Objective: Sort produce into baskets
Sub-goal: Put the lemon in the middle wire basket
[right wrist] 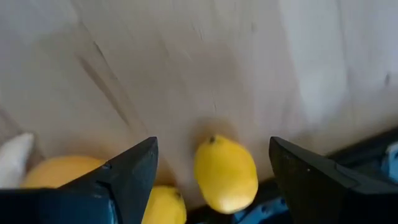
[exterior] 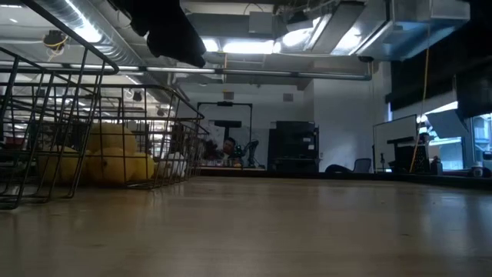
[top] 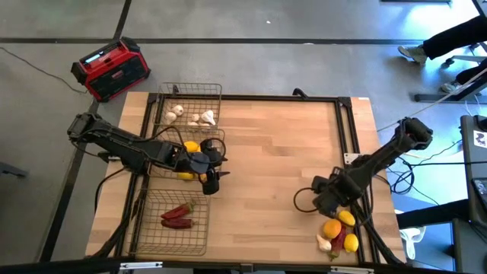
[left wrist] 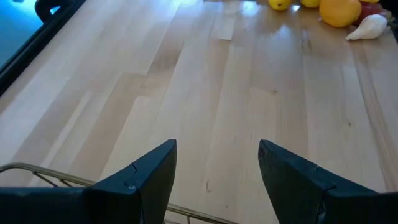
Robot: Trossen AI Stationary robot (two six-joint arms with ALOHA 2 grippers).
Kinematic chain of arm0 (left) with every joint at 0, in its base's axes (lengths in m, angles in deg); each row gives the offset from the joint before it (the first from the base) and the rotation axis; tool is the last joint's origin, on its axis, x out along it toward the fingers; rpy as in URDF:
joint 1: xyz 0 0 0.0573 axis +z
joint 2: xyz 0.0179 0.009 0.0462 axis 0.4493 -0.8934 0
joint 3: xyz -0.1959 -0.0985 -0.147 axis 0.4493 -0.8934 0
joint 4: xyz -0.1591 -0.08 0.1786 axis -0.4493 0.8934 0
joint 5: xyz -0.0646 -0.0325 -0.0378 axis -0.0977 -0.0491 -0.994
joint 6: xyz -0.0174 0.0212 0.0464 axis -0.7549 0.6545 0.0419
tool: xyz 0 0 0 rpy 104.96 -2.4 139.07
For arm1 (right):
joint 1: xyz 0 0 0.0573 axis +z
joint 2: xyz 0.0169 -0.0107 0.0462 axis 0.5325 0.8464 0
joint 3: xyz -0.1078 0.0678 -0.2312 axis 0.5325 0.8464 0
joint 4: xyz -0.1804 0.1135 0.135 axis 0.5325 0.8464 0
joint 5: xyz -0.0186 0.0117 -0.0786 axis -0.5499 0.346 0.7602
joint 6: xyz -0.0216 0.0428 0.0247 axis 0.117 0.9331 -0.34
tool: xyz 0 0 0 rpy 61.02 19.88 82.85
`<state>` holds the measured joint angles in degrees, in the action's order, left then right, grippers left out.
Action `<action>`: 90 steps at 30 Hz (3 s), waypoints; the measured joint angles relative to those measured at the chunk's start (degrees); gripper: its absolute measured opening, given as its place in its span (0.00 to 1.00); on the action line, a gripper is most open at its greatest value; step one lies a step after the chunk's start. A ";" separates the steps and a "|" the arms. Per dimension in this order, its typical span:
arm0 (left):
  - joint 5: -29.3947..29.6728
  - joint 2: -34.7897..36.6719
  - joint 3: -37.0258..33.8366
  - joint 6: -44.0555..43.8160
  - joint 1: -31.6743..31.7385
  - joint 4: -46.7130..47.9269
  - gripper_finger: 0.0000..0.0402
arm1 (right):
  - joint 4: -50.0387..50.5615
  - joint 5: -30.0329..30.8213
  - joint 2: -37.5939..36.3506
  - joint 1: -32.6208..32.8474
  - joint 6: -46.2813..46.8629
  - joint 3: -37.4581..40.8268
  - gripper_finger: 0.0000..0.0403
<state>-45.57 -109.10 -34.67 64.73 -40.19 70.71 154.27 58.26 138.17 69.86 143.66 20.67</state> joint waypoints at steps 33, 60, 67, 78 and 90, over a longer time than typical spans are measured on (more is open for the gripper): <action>-0.02 0.00 0.00 -0.09 0.00 -0.02 0.56 | -8.01 -14.76 0.00 0.19 6.46 15.59 0.72; 1.11 0.00 0.00 -0.78 0.04 -1.23 0.56 | -15.20 24.02 0.00 -4.06 -15.25 0.85 0.46; 1.16 0.00 0.00 -1.84 0.04 -1.22 0.56 | -29.32 24.53 0.00 -11.30 -32.73 0.75 0.46; 1.29 -1.06 -0.02 -3.48 0.04 -3.45 0.56 | -55.27 18.76 0.00 -20.68 -54.40 0.75 0.46; 1.26 -7.91 -0.04 3.38 -0.33 -18.63 0.56 | -73.07 16.08 0.00 -22.06 -63.05 0.73 0.46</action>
<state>-44.31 -117.01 -34.72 68.11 -40.52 52.08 81.20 74.34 138.17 47.79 80.61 21.40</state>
